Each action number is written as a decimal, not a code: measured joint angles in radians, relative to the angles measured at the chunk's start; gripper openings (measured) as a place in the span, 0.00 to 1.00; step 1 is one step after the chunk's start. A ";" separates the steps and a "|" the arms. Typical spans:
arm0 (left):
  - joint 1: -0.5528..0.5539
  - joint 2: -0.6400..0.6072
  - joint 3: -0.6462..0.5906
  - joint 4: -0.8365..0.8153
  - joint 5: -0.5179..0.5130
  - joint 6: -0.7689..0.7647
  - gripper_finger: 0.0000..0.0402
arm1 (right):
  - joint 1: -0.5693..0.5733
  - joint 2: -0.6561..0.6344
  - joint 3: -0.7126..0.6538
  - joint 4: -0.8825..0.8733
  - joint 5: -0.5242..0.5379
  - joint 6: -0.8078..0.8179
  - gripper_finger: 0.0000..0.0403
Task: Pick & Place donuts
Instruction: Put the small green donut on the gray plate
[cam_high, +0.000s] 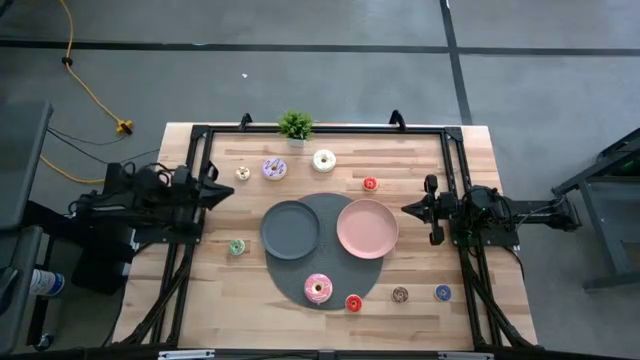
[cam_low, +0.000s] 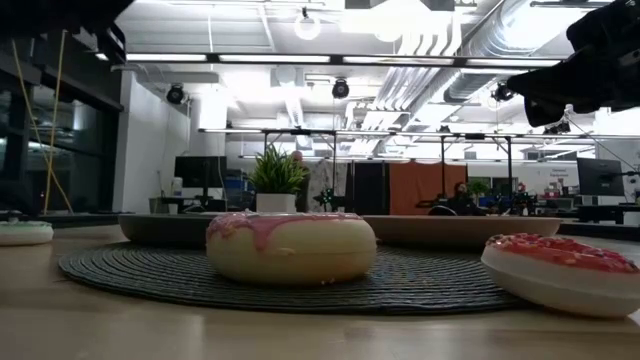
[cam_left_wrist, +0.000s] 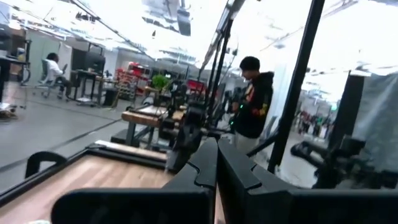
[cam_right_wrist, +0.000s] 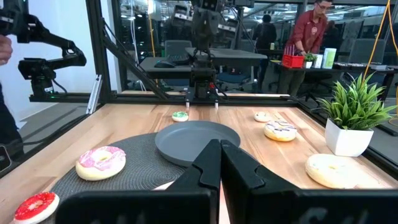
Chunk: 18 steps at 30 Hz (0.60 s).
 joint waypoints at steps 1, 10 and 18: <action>0.000 0.000 0.008 0.000 0.005 -0.010 0.00 | 0.000 0.000 0.000 0.000 0.000 0.000 0.00; 0.000 0.027 0.078 -0.032 -0.064 -0.019 0.00 | 0.000 0.000 0.000 0.000 0.000 0.000 0.00; 0.000 0.236 0.299 -0.244 -0.295 0.044 0.04 | 0.000 0.000 0.000 0.000 0.000 0.000 0.00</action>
